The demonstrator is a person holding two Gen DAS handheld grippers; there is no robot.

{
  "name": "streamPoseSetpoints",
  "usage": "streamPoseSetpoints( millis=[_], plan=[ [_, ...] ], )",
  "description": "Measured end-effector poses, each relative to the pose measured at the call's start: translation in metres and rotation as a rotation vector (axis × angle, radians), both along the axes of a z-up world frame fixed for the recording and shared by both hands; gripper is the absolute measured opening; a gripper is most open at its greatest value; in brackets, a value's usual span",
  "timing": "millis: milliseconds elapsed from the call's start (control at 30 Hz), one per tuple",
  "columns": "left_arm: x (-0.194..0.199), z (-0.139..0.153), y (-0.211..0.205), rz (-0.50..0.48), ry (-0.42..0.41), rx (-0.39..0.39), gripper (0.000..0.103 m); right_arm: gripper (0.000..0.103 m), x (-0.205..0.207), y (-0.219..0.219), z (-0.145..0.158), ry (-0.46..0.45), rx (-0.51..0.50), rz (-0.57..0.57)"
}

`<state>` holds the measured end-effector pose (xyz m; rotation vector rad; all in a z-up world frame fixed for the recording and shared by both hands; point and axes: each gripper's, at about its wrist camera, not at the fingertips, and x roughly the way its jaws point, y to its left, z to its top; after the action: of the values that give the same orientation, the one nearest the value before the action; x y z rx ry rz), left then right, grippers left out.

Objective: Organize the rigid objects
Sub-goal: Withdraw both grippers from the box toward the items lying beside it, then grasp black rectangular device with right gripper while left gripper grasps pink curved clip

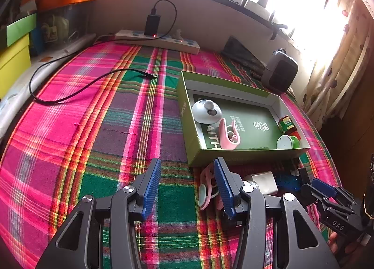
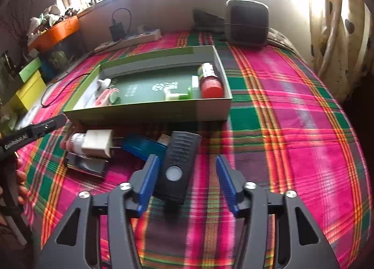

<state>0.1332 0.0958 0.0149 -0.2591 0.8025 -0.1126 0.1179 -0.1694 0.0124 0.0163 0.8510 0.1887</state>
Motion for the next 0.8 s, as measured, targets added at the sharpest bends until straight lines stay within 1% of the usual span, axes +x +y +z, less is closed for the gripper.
streamPoseSetpoints(
  millis=[267, 500, 567, 633, 700, 733, 800],
  plan=[
    [-0.0019, -0.0001, -0.0021, -0.004, 0.004, 0.011, 0.047, 0.053, 0.0054, 0.0026, -0.0055, 0.028, -0.049, 0.010],
    [-0.0013, 0.0002, -0.0044, -0.004, 0.010, 0.021, 0.047, 0.053, 0.0089, 0.0021, -0.0067, 0.028, -0.046, 0.029],
    [-0.0018, -0.0001, -0.0047, -0.002, 0.012, 0.025, 0.047, 0.049, 0.0086, 0.0020, -0.0064, 0.024, -0.041, 0.037],
    [-0.0022, -0.0001, -0.0050, 0.000, 0.015, 0.027, 0.047, 0.038, 0.0081, 0.0022, -0.0065, 0.023, -0.035, 0.042],
    [-0.0023, 0.0000, -0.0060, -0.002, 0.017, 0.029, 0.047, 0.030, 0.0075, 0.0024, -0.0070, 0.023, -0.039, 0.046],
    [-0.0026, 0.0002, -0.0065, -0.003, 0.016, 0.031, 0.047, 0.028, 0.0070, 0.0023, -0.0067, 0.021, -0.041, 0.047],
    [-0.0027, 0.0006, -0.0076, -0.004, 0.017, 0.037, 0.047, 0.028, 0.0069, 0.0011, -0.0065, 0.020, -0.035, 0.050]
  ],
)
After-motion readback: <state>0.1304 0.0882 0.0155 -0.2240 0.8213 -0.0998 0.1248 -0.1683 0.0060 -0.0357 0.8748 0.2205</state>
